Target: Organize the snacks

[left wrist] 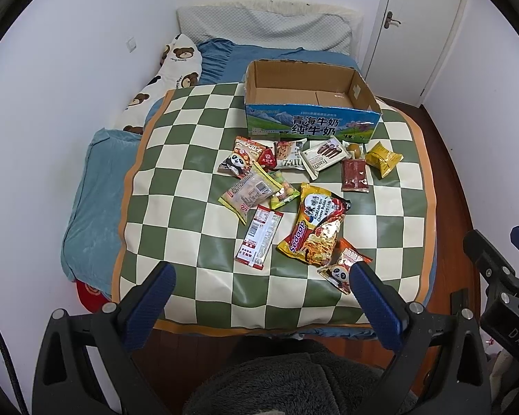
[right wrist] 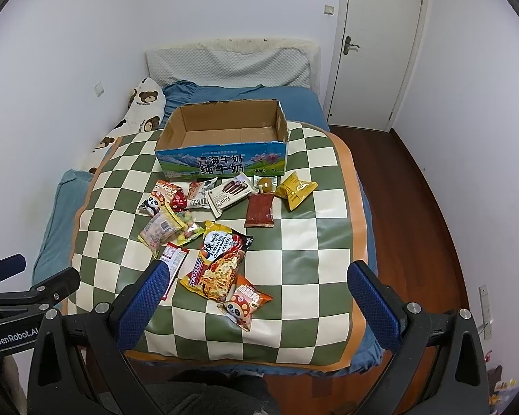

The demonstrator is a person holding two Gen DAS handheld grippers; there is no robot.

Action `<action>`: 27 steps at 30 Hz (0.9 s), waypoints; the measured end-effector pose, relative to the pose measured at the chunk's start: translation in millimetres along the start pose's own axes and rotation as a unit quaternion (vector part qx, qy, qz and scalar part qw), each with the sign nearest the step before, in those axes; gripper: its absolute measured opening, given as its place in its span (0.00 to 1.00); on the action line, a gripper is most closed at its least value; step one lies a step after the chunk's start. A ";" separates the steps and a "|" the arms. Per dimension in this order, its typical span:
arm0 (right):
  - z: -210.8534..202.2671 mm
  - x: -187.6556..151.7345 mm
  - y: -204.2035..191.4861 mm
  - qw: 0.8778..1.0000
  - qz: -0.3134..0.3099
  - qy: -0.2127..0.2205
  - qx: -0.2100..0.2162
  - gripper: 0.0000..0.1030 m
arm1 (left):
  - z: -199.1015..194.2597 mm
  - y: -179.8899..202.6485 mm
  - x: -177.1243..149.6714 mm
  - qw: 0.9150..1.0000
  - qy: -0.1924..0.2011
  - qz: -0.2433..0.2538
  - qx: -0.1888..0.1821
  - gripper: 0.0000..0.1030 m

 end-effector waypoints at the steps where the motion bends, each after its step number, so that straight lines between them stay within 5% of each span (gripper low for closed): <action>1: -0.4 -0.4 0.0 1.000 0.000 0.000 0.000 1.00 | -0.3 -0.6 -0.5 1.000 0.001 0.000 0.000 1.00; 27: -2.1 -0.5 -5.9 1.000 0.003 -0.001 0.002 1.00 | -0.1 -0.6 -1.9 1.000 0.002 -0.001 0.000 1.00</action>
Point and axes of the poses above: each gripper's, at about its wrist camera, not at the fingertips, and z roughly the way its jaws point, y to its right, x to its top, the point moved 2 cm from there along z, roughly the way its jaws point, and after that the axes turned 10 degrees about -y, right-handed, at the moved point
